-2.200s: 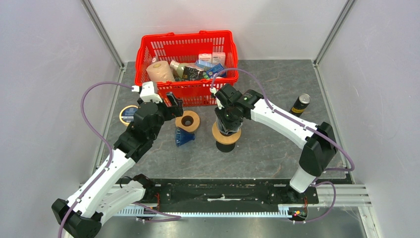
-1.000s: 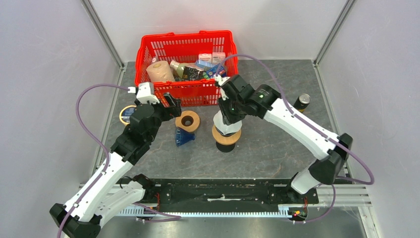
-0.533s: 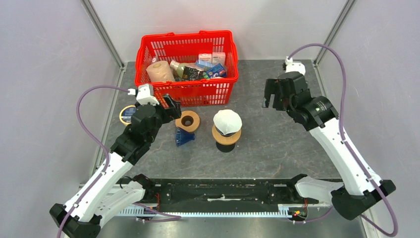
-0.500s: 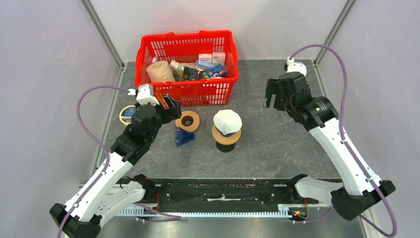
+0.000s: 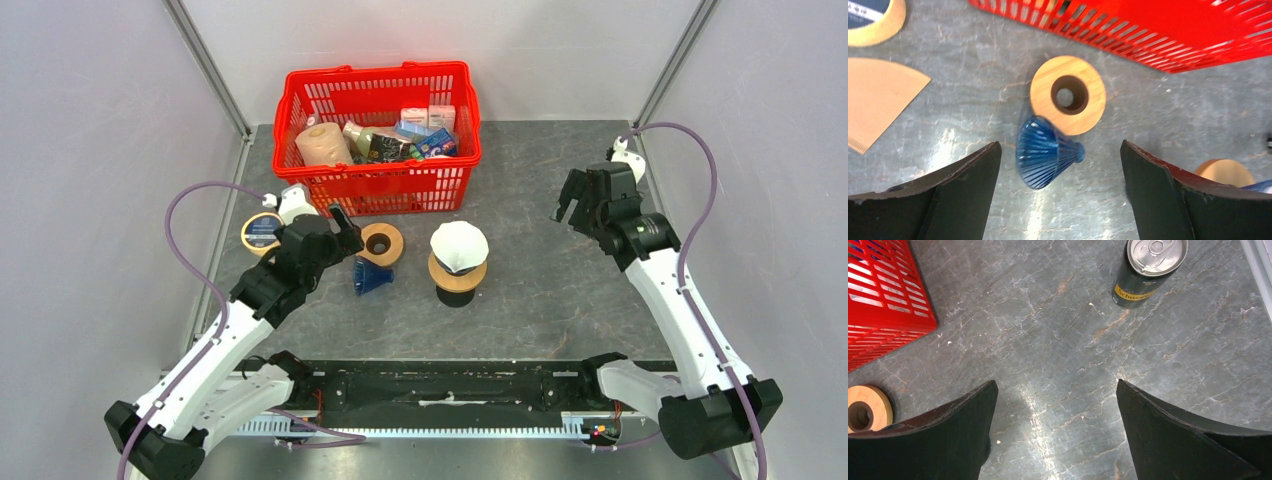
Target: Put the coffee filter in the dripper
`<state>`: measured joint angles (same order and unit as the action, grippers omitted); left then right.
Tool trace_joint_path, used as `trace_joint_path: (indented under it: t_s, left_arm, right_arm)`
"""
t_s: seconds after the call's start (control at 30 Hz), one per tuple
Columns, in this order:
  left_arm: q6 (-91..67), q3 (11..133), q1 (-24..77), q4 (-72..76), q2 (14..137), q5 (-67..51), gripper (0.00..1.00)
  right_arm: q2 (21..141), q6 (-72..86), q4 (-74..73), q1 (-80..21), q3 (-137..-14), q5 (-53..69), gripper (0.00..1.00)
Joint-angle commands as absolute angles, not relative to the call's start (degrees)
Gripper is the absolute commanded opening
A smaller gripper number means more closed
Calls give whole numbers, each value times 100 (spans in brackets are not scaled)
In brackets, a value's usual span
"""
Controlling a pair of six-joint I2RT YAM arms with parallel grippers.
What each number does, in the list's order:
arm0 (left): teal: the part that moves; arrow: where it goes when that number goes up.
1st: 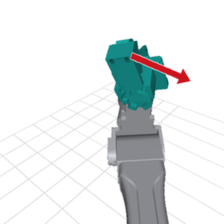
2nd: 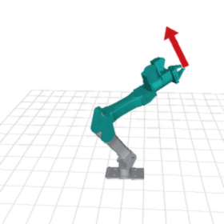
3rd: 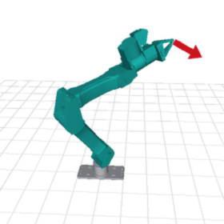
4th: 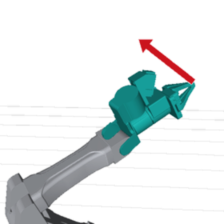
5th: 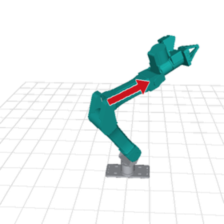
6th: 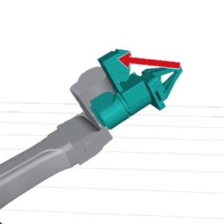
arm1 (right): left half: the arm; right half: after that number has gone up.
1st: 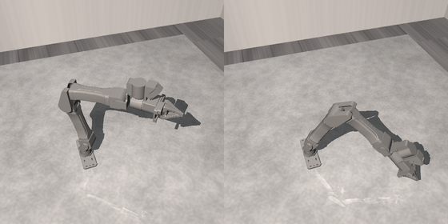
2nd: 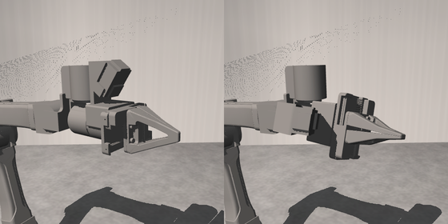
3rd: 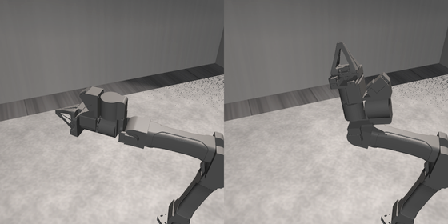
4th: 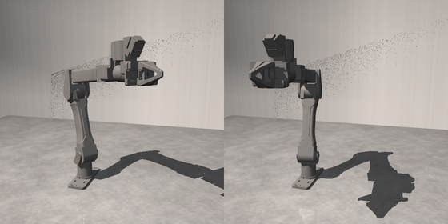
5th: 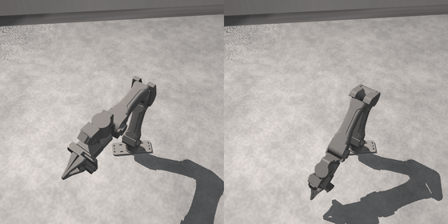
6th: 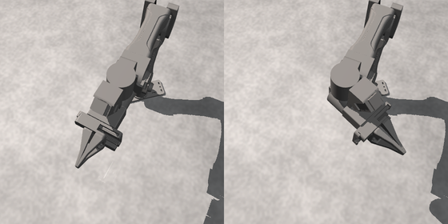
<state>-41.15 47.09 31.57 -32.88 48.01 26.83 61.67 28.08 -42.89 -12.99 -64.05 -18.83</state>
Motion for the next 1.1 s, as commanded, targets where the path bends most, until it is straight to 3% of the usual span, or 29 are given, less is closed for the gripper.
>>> trace_joint_path:
  t_s: [0.0, 0.23, 1.07]
  left_arm:
    - [-4570, 4416, 3104, -3515, 4909, 2677, 95]
    - [-4399, 4163, 3076, -2784, 5234, 1648, 95]
    - [-4430, 3939, 2914, -2594, 5844, 1603, 91]
  right_arm:
    - [5862, 2961, -3526, -1283, -6064, -1948, 97]
    - [5648, 2962, -3322, -1275, -5713, -2211, 97]
    - [5771, 2962, -3216, -1279, -5658, -2208, 97]
